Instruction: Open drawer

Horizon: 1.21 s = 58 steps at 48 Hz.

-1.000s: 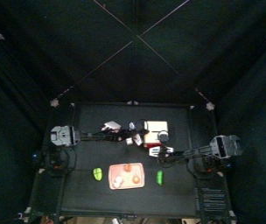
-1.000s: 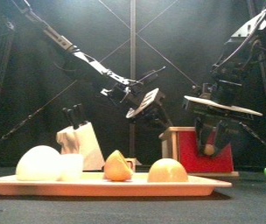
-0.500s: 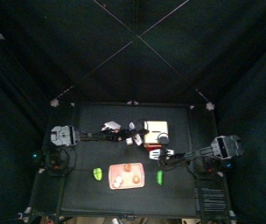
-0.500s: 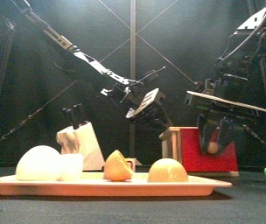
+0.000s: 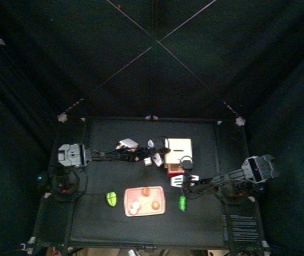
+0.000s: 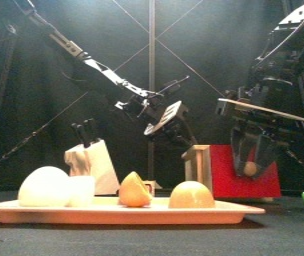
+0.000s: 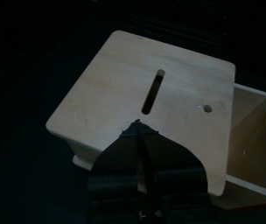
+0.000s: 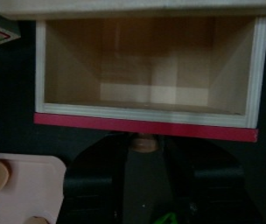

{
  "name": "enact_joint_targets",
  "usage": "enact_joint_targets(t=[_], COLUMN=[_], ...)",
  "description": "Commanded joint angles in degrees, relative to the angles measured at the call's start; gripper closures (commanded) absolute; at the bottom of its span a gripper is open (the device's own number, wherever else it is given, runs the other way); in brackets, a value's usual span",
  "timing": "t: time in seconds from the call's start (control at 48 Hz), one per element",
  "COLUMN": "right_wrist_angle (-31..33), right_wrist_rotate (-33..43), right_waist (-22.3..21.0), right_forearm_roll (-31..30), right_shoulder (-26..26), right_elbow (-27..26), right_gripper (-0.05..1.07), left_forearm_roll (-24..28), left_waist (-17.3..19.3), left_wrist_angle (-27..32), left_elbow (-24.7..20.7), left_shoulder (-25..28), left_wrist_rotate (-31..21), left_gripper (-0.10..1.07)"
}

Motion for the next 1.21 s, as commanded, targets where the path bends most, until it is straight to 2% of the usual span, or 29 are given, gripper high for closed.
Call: enact_joint_targets(t=[0.0,1.188], right_wrist_angle=[0.09,-0.70], right_wrist_rotate=[0.00,-0.09], right_waist=[0.79,5.01], right_forearm_roll=[0.26,4.57], right_shoulder=[-2.02,-1.76], right_elbow=[-1.49,-1.93], right_gripper=[0.66,0.66], left_forearm_roll=[-0.18,-0.18], left_waist=[0.62,0.53], left_wrist_angle=[0.35,0.35], left_elbow=[0.88,0.88], left_shoulder=[0.09,0.09], left_wrist_rotate=[-0.26,-0.26], left_gripper=[0.66,0.66])
